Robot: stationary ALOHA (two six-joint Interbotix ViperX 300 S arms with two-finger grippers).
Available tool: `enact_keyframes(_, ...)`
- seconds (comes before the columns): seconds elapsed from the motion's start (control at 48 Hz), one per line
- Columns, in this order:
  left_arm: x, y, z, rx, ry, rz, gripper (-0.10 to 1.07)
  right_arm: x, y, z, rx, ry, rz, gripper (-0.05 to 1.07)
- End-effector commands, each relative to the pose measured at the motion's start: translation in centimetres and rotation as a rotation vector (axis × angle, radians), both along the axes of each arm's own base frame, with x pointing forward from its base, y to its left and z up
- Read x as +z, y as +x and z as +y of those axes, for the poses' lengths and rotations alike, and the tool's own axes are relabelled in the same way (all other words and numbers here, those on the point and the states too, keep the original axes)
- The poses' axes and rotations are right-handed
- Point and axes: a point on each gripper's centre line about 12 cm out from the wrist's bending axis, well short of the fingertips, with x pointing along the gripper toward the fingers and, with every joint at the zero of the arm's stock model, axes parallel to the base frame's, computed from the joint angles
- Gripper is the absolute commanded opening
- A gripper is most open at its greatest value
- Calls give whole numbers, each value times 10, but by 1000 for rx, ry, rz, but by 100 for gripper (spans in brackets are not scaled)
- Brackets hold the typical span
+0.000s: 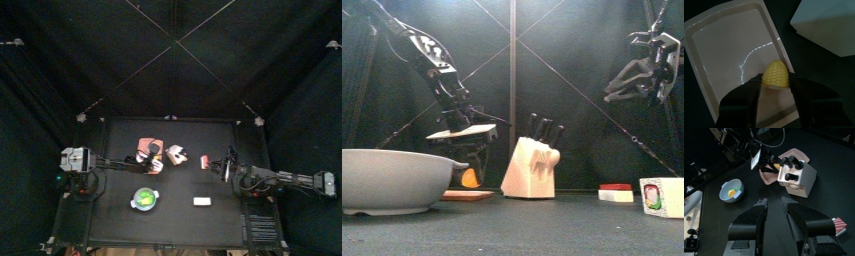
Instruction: Put corn top in bowl
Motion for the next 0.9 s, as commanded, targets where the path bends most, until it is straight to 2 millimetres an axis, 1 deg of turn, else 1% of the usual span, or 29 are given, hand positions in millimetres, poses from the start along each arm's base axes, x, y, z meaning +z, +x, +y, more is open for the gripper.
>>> enact_keyframes(0.0,18,3,-4,-16,11,-46,69,7,3,0,2,-3,-17,70)
enact_keyframes(0.188,47,4,-39,-112,31,-106,69,8,3,0,2,-2,-21,70)
enact_keyframes(0.292,62,1,-66,-192,36,-141,69,8,3,0,2,-2,-21,70)
enact_keyframes(0.333,67,-3,-84,-250,41,-153,69,9,3,0,1,-3,-21,70)
enact_keyframes(0.417,67,-13,-108,-340,54,-148,69,9,3,0,2,-3,-23,70)
enact_keyframes(0.583,56,-38,-151,-494,45,-122,69,9,3,0,1,-1,-22,70)
enact_keyframes(0.688,51,-50,-170,-558,25,-115,70,9,3,0,1,-1,-23,70)
enact_keyframes(0.812,46,-56,-184,-585,-33,-122,70,10,3,0,1,-2,-25,70)
enact_keyframes(0.875,42,-57,-188,-585,-67,-124,70,9,3,-1,1,-1,-23,70)
